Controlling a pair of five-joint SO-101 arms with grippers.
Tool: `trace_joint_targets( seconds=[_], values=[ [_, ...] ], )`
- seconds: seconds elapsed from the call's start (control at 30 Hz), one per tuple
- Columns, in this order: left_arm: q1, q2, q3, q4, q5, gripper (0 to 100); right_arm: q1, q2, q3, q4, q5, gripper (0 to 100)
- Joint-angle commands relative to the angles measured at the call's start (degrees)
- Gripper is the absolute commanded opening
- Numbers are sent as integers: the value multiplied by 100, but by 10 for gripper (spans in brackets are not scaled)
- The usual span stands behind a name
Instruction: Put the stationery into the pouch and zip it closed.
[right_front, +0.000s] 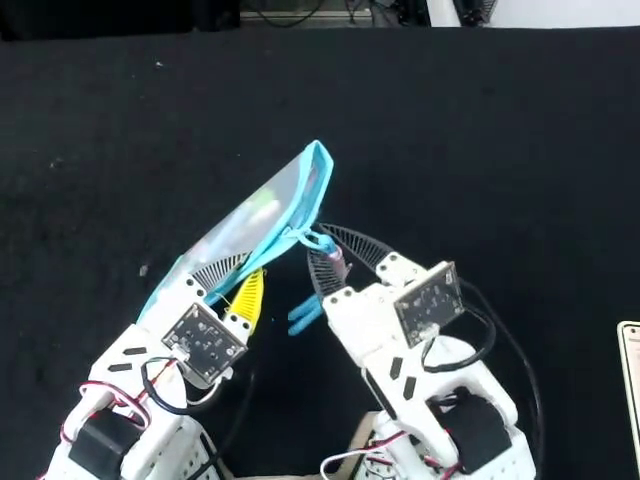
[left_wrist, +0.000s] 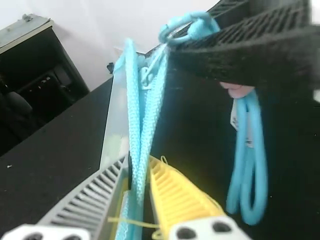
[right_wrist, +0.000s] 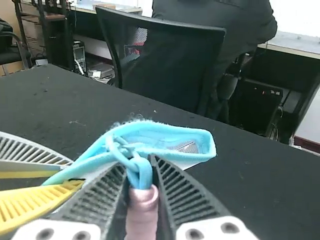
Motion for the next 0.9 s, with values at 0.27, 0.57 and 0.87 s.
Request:
trace_joint_targets(
  seconds=[0.27,0.57,0.87],
  values=[
    [-22,88,409,281,-62,29,176,945,-330,-281,-123,11],
    [-22,88,409,281,-62,29,-132,901,-523,35,-70,151],
    [-22,88,409,273,-70,29,-299,901,-681,176,-62,134]
  ],
)
